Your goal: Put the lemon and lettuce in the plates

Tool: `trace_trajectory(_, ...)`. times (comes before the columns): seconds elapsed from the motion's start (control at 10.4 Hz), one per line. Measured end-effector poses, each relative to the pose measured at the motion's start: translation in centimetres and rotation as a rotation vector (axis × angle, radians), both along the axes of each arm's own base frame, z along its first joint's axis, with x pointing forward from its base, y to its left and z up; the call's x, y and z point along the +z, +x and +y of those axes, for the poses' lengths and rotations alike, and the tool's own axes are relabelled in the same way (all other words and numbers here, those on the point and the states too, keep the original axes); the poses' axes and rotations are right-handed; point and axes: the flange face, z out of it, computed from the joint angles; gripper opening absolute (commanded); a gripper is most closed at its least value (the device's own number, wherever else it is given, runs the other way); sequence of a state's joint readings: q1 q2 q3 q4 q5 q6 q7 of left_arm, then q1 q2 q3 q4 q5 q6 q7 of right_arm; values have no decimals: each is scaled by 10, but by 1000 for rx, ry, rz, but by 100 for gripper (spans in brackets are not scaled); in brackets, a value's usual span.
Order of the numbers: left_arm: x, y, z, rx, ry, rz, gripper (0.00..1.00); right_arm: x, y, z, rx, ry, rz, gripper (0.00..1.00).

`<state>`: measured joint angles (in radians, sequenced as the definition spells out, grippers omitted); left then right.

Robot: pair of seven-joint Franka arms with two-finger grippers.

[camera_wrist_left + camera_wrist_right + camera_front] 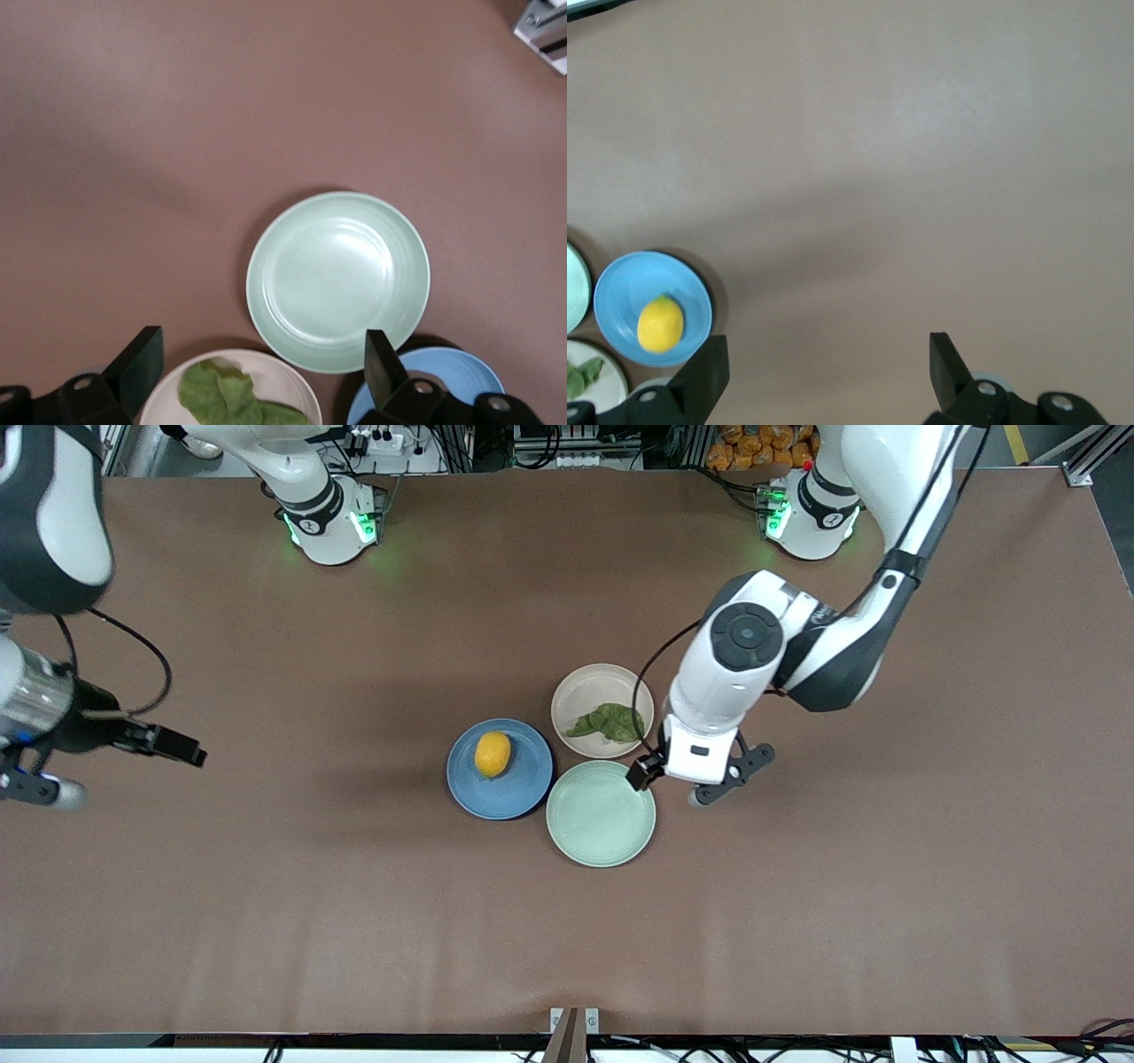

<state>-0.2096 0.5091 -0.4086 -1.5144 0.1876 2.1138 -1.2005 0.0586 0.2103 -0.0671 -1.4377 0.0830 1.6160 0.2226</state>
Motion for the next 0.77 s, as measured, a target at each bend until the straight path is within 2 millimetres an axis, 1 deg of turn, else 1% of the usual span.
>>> trace_trajectory(0.1, 5, 9, 15, -23, 2, -14, 100, 13, -8, -5, -6, -4, -5, 100)
trace_trajectory(0.19, 12, 18, 30, -44, 5, -28, 100, 20, -11, -10, -13, -3, -13, 100)
trace_trajectory(0.29, 18, 24, 43, -63, 11, -35, 100, 22, -12, -12, -16, -5, -16, 100)
trace_trajectory(0.48, 25, 30, 62, -96, 26, -40, 100, 29, -13, -14, -17, -12, -29, 100)
trace_trajectory(0.58, 29, 33, 71, -120, 34, -42, 100, 32, -17, -17, -18, -24, -16, 100)
trace_trajectory(0.67, 32, 38, 85, -140, 41, -48, 100, 34, -21, -19, -16, -44, 1, 100)
trace_trajectory(0.77, 37, 44, 103, -164, 51, -53, 100, 37, -24, -20, -15, -62, 8, 100)
